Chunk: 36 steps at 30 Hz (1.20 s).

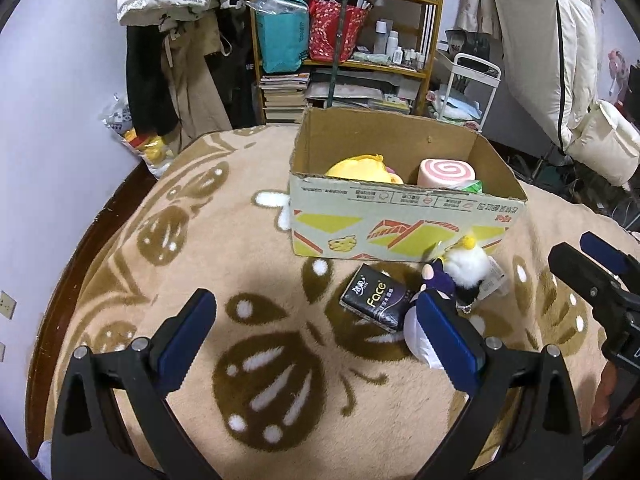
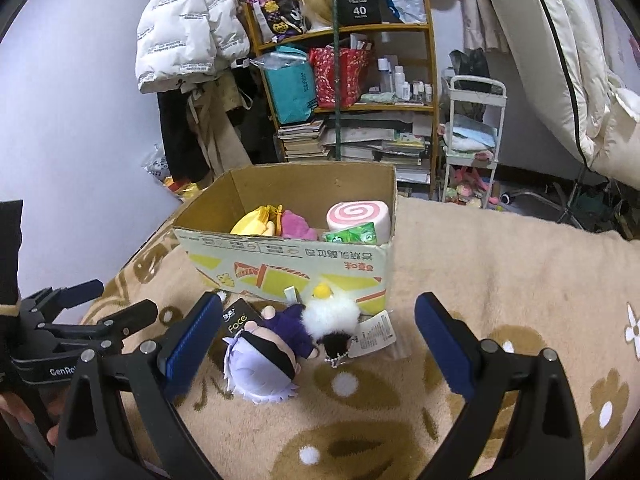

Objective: Organize soft objects
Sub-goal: 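Move the left tool down to the white-haired doll plush and grasp it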

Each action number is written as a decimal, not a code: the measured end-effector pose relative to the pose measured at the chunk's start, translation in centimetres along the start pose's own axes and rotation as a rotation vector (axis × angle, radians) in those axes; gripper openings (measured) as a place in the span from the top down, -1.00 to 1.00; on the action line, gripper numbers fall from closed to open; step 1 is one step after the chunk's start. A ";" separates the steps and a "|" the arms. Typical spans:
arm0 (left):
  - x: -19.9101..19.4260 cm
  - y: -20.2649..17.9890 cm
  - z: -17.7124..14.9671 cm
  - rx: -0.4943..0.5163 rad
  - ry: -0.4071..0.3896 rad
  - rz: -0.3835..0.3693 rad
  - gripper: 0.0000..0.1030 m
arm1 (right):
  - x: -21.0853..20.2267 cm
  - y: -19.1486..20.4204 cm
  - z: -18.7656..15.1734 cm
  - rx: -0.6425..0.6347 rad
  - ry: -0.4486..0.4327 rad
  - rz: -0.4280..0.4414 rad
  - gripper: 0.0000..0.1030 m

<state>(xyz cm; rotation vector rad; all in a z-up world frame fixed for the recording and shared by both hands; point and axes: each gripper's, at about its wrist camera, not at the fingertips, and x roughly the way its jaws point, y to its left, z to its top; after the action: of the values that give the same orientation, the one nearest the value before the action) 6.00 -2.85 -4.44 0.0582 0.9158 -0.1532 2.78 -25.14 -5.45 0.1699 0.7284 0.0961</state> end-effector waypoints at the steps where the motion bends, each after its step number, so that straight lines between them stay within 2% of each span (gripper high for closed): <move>1: 0.1 -0.1 0.0 -0.002 0.001 -0.007 -0.93 | 0.3 -0.2 0.0 0.008 0.006 0.000 -0.96; 5: 0.6 -0.7 0.0 0.008 -0.014 -0.040 -0.93 | 1.4 -0.8 0.1 0.042 0.030 0.003 -0.96; 9: 0.6 -1.6 -0.2 0.010 -0.079 -0.045 -0.93 | 2.4 -1.5 0.2 0.073 0.059 0.018 -0.96; 12: 1.3 -2.3 -0.3 0.018 -0.077 -0.060 -0.93 | 3.2 -2.3 0.3 0.124 0.090 0.046 -0.96; 23: 5.7 -4.9 -0.4 0.027 0.013 -0.112 -0.93 | 6.5 -3.2 0.2 0.156 0.177 0.050 -0.94; 25: 6.7 -5.2 -0.4 0.023 0.038 -0.117 -0.93 | 7.2 -3.3 0.0 0.157 0.194 0.050 -0.87; 28: 7.9 -5.6 -0.7 0.028 0.073 -0.129 -0.93 | 8.2 -3.5 -0.2 0.167 0.216 0.054 -0.87; 36: 9.6 -7.1 -1.6 0.085 0.142 -0.118 -0.93 | 10.7 -3.8 -1.1 0.174 0.288 0.073 -0.71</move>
<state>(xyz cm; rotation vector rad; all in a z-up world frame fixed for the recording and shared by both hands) 9.36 -10.75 -12.94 0.0943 1.0544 -0.3008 10.12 -27.18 -13.96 0.3539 1.0191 0.1284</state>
